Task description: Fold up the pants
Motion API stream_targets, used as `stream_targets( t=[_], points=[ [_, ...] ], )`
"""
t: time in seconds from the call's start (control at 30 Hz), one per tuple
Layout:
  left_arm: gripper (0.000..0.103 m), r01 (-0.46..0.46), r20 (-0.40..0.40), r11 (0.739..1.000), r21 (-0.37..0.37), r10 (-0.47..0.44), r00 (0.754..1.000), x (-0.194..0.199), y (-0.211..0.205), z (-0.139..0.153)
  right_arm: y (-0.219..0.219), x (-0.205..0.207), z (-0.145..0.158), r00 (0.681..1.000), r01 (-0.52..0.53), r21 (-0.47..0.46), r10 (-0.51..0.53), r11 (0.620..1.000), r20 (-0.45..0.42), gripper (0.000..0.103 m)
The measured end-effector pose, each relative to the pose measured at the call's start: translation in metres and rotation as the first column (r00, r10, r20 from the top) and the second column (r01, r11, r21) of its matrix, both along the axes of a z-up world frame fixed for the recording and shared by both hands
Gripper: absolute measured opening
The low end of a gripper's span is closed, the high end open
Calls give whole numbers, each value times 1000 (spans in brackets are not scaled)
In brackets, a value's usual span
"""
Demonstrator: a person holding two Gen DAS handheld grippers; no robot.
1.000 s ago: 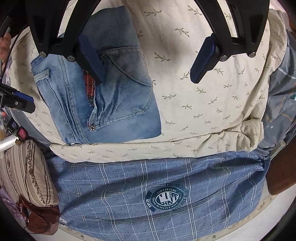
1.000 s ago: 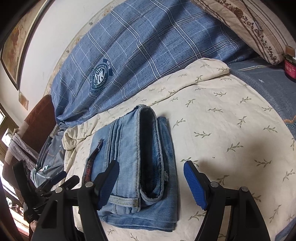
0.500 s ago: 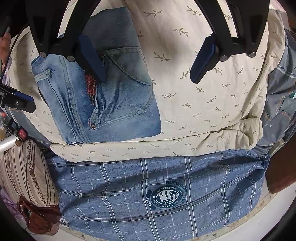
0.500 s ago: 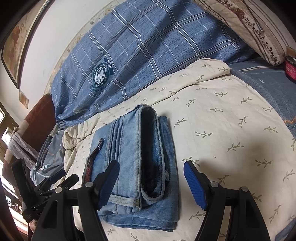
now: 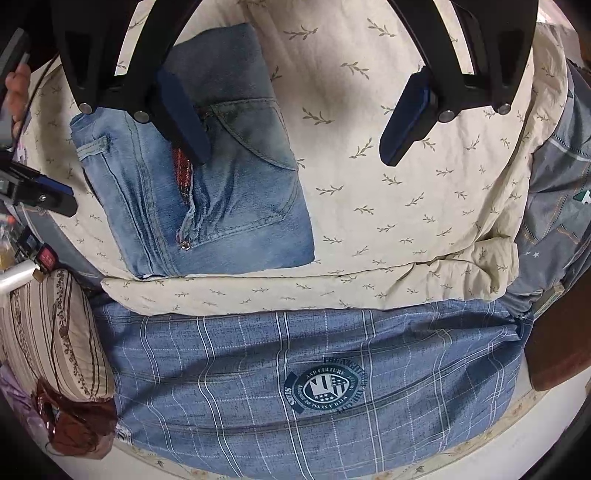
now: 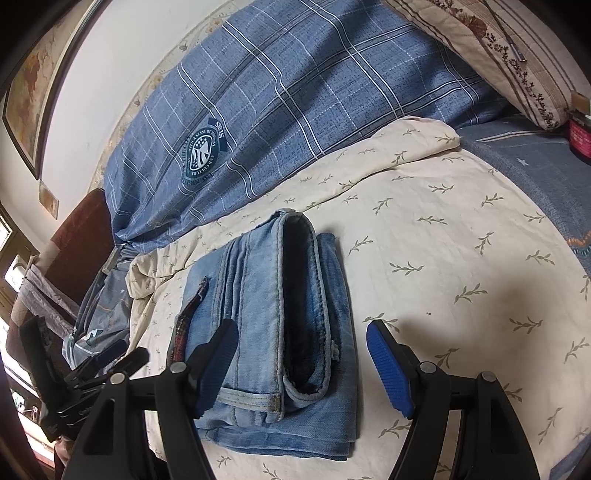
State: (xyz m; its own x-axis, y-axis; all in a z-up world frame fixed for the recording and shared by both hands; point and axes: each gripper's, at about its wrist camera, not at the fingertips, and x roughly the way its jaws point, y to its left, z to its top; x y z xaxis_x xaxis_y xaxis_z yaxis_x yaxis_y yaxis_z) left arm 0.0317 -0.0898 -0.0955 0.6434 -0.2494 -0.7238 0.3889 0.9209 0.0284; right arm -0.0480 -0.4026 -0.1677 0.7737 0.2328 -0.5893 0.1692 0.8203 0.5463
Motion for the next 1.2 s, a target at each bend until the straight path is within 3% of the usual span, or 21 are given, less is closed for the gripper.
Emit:
stream_targets(
  t=[0.33, 0.7, 1.2],
  points=[
    [93, 18, 55, 1000, -6, -17, 998, -23, 25, 12, 8, 14, 0, 999, 41, -40, -42, 998, -18, 75],
    [93, -29, 6, 999, -29, 29, 1000, -11, 55, -1, 40, 31, 4, 1000, -2, -139, 1, 990, -7, 75],
    [93, -85, 53, 995, -51, 88, 995, -25, 83, 26, 36, 29, 8, 998, 48, -98, -45, 994, 33, 75]
  ],
)
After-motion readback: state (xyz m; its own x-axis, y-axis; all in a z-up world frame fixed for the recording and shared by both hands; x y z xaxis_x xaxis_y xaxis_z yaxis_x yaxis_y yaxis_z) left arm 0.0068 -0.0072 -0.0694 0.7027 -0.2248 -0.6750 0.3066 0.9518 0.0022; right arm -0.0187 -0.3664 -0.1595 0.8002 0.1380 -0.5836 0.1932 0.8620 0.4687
